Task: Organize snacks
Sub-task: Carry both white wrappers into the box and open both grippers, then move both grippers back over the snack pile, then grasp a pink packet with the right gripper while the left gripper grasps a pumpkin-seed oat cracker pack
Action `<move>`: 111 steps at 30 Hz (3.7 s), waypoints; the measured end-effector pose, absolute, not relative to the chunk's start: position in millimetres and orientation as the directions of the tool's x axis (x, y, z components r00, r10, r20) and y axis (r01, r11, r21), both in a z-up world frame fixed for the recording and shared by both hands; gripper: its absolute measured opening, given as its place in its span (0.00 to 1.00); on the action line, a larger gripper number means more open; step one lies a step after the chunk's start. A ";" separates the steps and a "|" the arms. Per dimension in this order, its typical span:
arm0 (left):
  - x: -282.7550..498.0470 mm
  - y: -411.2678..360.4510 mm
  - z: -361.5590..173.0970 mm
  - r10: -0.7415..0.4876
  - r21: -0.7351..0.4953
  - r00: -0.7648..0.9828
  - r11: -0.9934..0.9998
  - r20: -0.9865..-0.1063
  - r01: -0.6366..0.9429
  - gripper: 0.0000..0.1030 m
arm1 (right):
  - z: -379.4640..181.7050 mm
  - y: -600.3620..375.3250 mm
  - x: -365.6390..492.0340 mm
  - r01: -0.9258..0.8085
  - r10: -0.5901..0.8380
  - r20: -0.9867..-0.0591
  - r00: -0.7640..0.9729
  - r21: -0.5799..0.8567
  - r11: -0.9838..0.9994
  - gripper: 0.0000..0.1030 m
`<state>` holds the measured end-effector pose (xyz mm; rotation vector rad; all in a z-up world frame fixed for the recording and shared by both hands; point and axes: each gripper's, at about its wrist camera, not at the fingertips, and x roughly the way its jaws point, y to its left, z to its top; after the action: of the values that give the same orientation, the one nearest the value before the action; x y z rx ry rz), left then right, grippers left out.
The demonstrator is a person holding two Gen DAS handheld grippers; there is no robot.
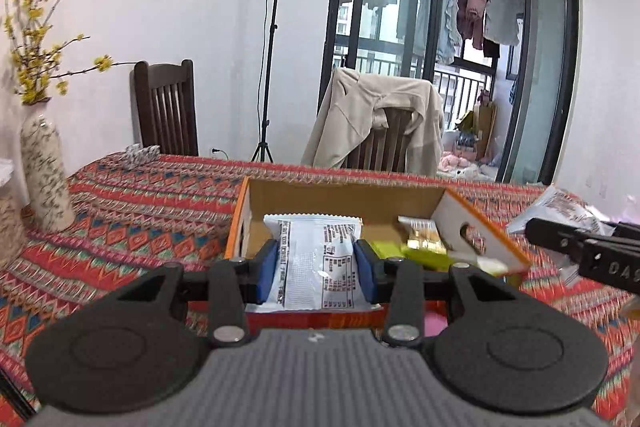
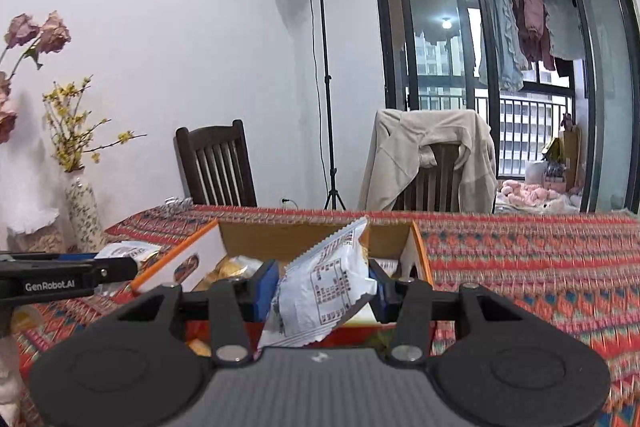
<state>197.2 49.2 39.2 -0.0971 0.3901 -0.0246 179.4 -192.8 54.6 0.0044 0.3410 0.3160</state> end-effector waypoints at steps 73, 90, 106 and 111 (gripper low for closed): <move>100.1 64.3 -24.0 -0.001 -0.073 0.888 0.997 -0.460 -0.036 1.00 | 5.1 -205.1 99.0 -0.374 0.370 -0.517 0.772 0.101 0.922 1.00; 100.5 70.0 -50.4 -0.035 -0.093 0.857 0.996 -0.515 -0.015 1.00 | -34.7 -166.7 99.8 -0.437 0.314 -0.665 0.678 -0.019 0.899 0.90; 99.5 70.8 -51.1 -0.029 -0.102 0.858 0.994 -0.513 -0.027 1.00 | -34.7 -180.1 85.5 -0.458 0.369 -0.634 0.679 0.025 0.888 0.59; 100.5 70.6 -50.9 -0.021 -0.098 0.856 0.995 -0.517 -0.035 1.00 | -19.9 -193.4 76.1 -0.415 0.358 -0.558 0.749 0.027 0.909 0.59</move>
<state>100.5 70.6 -50.9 -0.1056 0.5436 0.0070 76.1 -193.3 -19.9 -0.1014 0.5886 0.4236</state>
